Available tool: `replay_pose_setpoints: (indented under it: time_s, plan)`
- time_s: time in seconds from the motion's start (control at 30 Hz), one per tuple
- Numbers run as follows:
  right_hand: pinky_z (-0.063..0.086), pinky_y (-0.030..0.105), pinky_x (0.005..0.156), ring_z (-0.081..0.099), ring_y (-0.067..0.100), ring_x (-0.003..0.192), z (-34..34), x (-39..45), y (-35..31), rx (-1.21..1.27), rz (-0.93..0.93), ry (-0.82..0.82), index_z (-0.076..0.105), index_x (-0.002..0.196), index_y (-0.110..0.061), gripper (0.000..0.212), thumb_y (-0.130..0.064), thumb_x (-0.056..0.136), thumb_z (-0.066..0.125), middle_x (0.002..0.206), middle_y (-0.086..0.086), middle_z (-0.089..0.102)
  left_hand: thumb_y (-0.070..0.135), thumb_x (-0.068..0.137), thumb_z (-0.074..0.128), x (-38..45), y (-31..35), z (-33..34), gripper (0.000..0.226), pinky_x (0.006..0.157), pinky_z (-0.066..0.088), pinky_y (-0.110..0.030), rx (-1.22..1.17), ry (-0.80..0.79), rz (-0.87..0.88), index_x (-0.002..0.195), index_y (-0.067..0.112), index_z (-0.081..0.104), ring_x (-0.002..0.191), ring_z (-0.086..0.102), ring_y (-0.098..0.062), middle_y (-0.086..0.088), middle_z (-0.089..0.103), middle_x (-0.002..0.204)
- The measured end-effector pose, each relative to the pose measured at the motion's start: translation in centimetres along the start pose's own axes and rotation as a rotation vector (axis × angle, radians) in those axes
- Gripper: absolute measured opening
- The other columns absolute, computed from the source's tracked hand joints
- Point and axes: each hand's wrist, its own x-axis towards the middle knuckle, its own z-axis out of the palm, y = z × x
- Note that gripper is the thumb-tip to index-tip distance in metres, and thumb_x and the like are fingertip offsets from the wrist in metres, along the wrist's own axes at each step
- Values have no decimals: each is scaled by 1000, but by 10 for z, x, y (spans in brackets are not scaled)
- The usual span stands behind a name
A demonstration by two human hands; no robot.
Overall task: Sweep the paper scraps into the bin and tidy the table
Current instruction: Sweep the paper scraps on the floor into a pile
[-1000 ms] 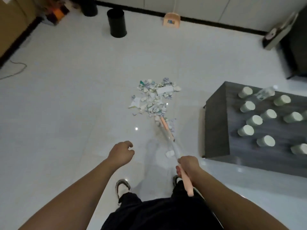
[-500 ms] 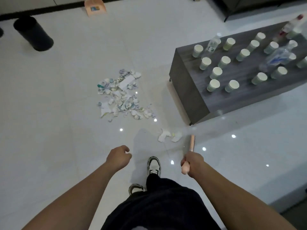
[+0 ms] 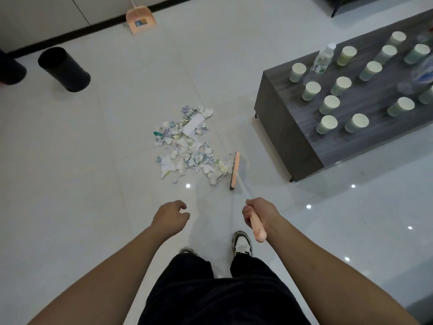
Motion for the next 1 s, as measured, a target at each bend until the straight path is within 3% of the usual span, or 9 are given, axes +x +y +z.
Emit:
replay_pose_setpoints:
  time_s: [0.23, 0.33, 0.5, 0.73, 0.87, 1.0]
  plan:
    - [36, 17, 37, 38, 13, 45, 99, 34, 22, 36, -45, 225, 51, 94, -7, 14, 0, 92, 38, 72, 6, 44, 31, 88, 59, 68, -50, -56, 39, 81, 39, -24, -67, -49, 27, 126, 24, 60, 107, 56, -17, -1, 59, 125]
    - [36, 15, 35, 39, 10, 39, 145, 48, 35, 141, 1, 193, 47, 87, -12, 15, 0, 91, 37, 68, 2, 43, 32, 88, 58, 99, -87, -91, 39, 77, 39, -23, -63, -92, 33, 126, 23, 60, 95, 56, -14, -1, 60, 124]
    - [37, 17, 30, 38, 11, 32, 194, 45, 34, 299, 5, 99, 37, 84, -13, 19, 0, 96, 43, 62, 5, 38, 33, 88, 58, 148, -129, -164, 37, 85, 42, -27, -3, -71, -21, 124, 25, 61, 113, 56, -22, -2, 60, 127]
    - [37, 18, 33, 40, 16, 44, 278, 45, 10, 92, -70, 282, 49, 86, -5, 10, 1, 94, 49, 64, 7, 46, 38, 87, 61, 200, -109, -212, 40, 90, 43, -27, -48, -86, 92, 125, 23, 62, 116, 56, -23, -3, 61, 128]
    - [38, 16, 34, 41, 13, 48, 287, 47, -12, 17, -57, 257, 49, 92, -5, 7, -1, 98, 49, 71, 8, 45, 38, 87, 61, 213, -104, -229, 41, 88, 42, -26, 13, -111, 145, 125, 23, 62, 116, 56, -21, -3, 61, 129]
    - [36, 14, 30, 35, 9, 34, 296, 46, -45, 352, -65, 97, 39, 85, -10, 18, 0, 100, 42, 73, 5, 36, 35, 86, 59, 239, -96, -255, 41, 87, 43, -26, 87, -109, 123, 126, 24, 61, 116, 55, -21, -3, 59, 131]
